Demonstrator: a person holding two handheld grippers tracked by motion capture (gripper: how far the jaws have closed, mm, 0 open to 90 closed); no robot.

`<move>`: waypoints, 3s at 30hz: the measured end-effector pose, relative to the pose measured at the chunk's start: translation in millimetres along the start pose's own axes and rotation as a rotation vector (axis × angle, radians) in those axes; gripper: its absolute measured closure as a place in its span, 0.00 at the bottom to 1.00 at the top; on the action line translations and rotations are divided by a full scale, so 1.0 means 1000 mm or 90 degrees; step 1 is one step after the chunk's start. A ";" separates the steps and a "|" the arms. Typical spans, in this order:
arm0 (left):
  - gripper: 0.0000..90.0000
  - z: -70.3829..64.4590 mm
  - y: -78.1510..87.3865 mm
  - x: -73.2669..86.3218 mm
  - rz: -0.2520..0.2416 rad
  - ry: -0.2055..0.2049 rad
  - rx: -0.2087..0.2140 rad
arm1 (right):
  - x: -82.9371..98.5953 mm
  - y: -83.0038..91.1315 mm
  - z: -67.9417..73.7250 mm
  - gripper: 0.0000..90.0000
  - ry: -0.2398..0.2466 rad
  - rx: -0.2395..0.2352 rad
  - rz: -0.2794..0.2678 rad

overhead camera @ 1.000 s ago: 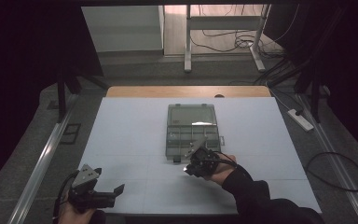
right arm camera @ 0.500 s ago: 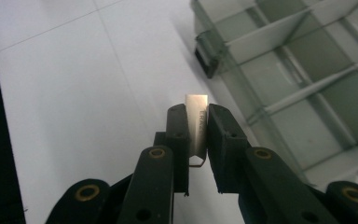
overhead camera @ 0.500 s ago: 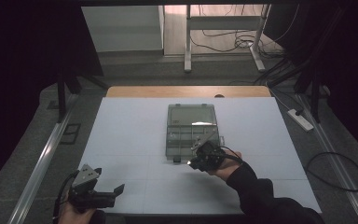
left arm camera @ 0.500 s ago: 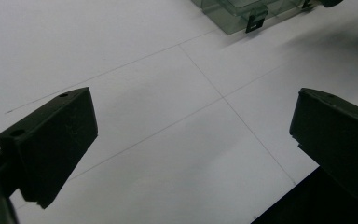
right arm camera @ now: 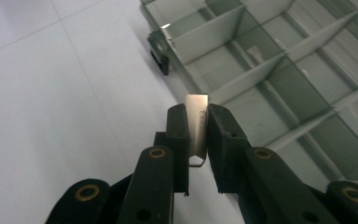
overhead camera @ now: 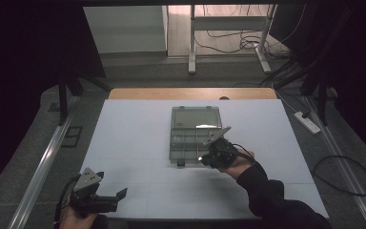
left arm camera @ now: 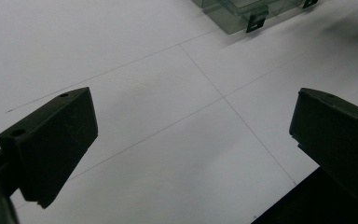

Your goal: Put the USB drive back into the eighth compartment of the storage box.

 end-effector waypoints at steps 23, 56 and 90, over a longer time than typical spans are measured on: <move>0.01 0.000 0.000 0.000 -0.001 0.002 0.000 | 0.011 0.010 -0.037 0.88 -0.058 0.057 -0.013; 0.01 0.000 0.000 0.000 0.000 0.006 -0.002 | 0.021 -0.006 -0.053 0.87 -0.070 0.116 0.020; 0.01 0.001 0.000 0.000 0.001 0.007 -0.003 | 0.019 -0.001 -0.047 0.68 -0.068 0.123 0.000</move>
Point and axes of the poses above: each handheld gripper's, and its own axes: y roughly backward along the jaws, x roughly out of its underside, z roughly to its left, the point moved 3 cm from there along -y, roughly forward along the jaws, and after that the axes turned 5 degrees about z, right-handed, at the moved point
